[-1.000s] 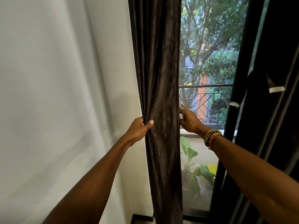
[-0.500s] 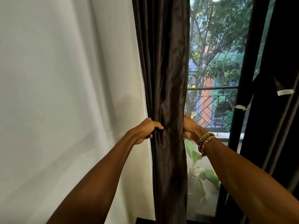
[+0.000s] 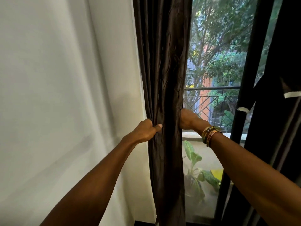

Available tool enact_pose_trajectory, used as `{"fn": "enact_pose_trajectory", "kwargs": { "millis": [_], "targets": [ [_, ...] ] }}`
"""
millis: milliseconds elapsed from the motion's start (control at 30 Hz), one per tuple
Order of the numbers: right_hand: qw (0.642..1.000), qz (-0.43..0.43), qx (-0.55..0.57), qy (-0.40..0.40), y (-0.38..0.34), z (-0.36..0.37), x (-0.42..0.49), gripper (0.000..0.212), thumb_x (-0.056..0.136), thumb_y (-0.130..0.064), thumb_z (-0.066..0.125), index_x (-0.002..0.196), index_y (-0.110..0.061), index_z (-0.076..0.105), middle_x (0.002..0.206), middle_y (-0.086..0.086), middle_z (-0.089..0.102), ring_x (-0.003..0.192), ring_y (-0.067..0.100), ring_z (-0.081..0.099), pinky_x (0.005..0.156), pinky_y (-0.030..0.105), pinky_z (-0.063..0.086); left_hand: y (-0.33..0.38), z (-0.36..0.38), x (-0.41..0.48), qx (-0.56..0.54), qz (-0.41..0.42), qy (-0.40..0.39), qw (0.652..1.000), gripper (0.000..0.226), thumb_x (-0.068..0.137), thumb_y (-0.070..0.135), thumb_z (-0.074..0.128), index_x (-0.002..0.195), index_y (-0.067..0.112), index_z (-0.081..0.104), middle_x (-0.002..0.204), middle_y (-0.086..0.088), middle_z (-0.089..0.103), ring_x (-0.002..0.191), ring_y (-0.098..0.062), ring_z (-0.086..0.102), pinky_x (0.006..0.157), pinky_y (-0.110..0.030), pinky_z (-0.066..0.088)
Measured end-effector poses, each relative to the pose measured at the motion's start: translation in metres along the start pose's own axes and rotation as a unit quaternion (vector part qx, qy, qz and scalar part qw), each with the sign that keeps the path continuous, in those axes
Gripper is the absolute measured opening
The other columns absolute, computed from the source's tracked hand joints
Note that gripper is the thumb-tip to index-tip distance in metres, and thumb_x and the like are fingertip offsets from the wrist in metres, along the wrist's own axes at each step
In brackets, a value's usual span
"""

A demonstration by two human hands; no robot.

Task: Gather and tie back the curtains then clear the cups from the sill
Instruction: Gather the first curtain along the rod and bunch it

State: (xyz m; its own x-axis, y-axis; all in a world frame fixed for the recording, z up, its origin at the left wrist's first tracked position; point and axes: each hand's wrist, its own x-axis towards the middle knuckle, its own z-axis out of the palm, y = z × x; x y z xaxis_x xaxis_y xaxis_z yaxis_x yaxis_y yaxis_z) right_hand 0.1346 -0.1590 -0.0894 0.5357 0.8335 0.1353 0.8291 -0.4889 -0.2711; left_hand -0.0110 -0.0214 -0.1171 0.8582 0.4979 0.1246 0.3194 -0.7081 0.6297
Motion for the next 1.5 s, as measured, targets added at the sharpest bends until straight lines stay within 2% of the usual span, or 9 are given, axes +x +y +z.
{"fn": "enact_pose_trajectory", "kwargs": {
  "millis": [100, 300, 400, 500, 633, 767, 1000, 1300, 1500],
  "targets": [
    [0.971, 0.022, -0.222, 0.086, -0.004, 0.002, -0.005, 0.027, 0.092, -0.025, 0.053, 0.117, -0.016, 0.06, 0.109, 0.009, 0.064, 0.117, 0.032, 0.052, 0.1, 0.041, 0.028, 0.009, -0.001, -0.001, 0.149, 0.064, 0.022, 0.986, 0.07, 0.086, 0.072, 0.045, 0.087, 0.005, 0.063, 0.079, -0.011, 0.063, 0.074, -0.024, 0.064, 0.075, -0.042, 0.057],
    [0.983, 0.111, 0.052, 0.139, 0.018, 0.018, -0.034, 0.013, 0.095, -0.017, 0.052, 0.092, -0.012, 0.064, 0.092, 0.016, 0.071, 0.091, 0.038, 0.066, 0.085, 0.046, 0.051, 0.012, -0.007, -0.022, -0.112, 0.01, -0.091, 0.989, 0.053, 0.083, 0.046, 0.071, 0.112, 0.002, 0.066, 0.1, -0.017, 0.068, 0.083, -0.02, 0.065, 0.077, -0.03, 0.056],
    [0.859, 0.166, 0.453, 0.17, 0.007, 0.032, -0.052, 0.039, 0.102, -0.017, 0.044, 0.065, -0.011, 0.055, 0.044, 0.0, 0.055, 0.045, 0.022, 0.054, 0.04, 0.026, 0.044, 0.013, 0.004, -0.036, -0.256, -0.018, -0.063, 0.965, 0.034, 0.091, 0.031, 0.067, 0.099, -0.001, 0.067, 0.08, -0.009, 0.061, 0.064, -0.008, 0.056, 0.067, -0.021, 0.054],
    [0.723, 0.239, 0.627, 0.165, -0.009, 0.047, -0.064, 0.028, 0.096, -0.022, 0.042, 0.078, -0.013, 0.062, 0.056, 0.003, 0.058, 0.045, 0.016, 0.051, 0.042, 0.02, 0.038, 0.021, 0.023, -0.039, -0.186, -0.035, 0.051, 0.981, 0.046, 0.096, 0.043, 0.056, 0.091, -0.002, 0.062, 0.079, -0.011, 0.061, 0.066, -0.017, 0.059, 0.067, -0.03, 0.054],
    [0.805, 0.067, 0.503, 0.308, -0.023, 0.078, -0.077, 0.05, 0.099, -0.032, 0.045, 0.146, -0.019, 0.036, 0.101, 0.003, 0.064, 0.089, 0.016, 0.062, 0.076, 0.034, 0.052, 0.046, 0.03, -0.047, 0.054, 0.031, 0.041, 0.997, 0.049, 0.103, 0.044, 0.04, 0.084, 0.005, 0.059, 0.095, -0.022, 0.063, 0.088, -0.037, 0.062, 0.075, -0.037, 0.05],
    [0.839, 0.018, 0.386, 0.383, -0.027, 0.077, -0.079, 0.015, 0.101, -0.015, 0.052, 0.115, -0.015, 0.058, 0.091, -0.006, 0.066, 0.079, 0.002, 0.061, 0.068, 0.025, 0.047, 0.066, 0.021, -0.052, 0.051, 0.025, -0.042, 0.998, 0.036, 0.104, 0.028, 0.047, 0.072, 0.012, 0.048, 0.071, -0.007, 0.05, 0.069, -0.022, 0.049, 0.062, -0.031, 0.036],
    [0.869, -0.074, 0.329, 0.362, -0.025, 0.069, -0.089, 0.022, 0.1, -0.016, 0.057, 0.118, -0.015, 0.069, 0.102, -0.004, 0.072, 0.086, 0.011, 0.071, 0.077, 0.03, 0.06, 0.054, 0.012, -0.058, 0.152, 0.056, 0.132, 0.978, 0.036, 0.089, 0.044, 0.068, 0.077, 0.011, 0.074, 0.07, -0.006, 0.067, 0.063, -0.02, 0.062, 0.065, -0.035, 0.051],
    [0.893, -0.226, 0.117, 0.372, -0.023, 0.078, -0.096, 0.03, 0.087, 0.007, 0.064, 0.11, -0.01, 0.072, 0.097, 0.005, 0.072, 0.087, 0.017, 0.065, 0.082, 0.021, 0.048, 0.055, 0.019, -0.065, 0.237, 0.033, 0.165, 0.957, 0.032, 0.098, 0.034, 0.057, 0.074, 0.013, 0.057, 0.065, 0.0, 0.052, 0.061, -0.019, 0.056, 0.057, -0.03, 0.043],
    [0.933, -0.19, 0.239, 0.193, -0.036, 0.037, -0.094, 0.024, 0.099, -0.008, 0.055, 0.115, -0.011, 0.072, 0.095, -0.009, 0.066, 0.079, -0.01, 0.057, 0.076, 0.005, 0.042, 0.029, 0.029, -0.066, -0.188, 0.049, 0.073, 0.978, 0.022, 0.097, 0.0, 0.052, 0.103, 0.005, 0.072, 0.086, -0.012, 0.074, 0.07, -0.02, 0.074, 0.069, -0.033, 0.062]
  ]
}}
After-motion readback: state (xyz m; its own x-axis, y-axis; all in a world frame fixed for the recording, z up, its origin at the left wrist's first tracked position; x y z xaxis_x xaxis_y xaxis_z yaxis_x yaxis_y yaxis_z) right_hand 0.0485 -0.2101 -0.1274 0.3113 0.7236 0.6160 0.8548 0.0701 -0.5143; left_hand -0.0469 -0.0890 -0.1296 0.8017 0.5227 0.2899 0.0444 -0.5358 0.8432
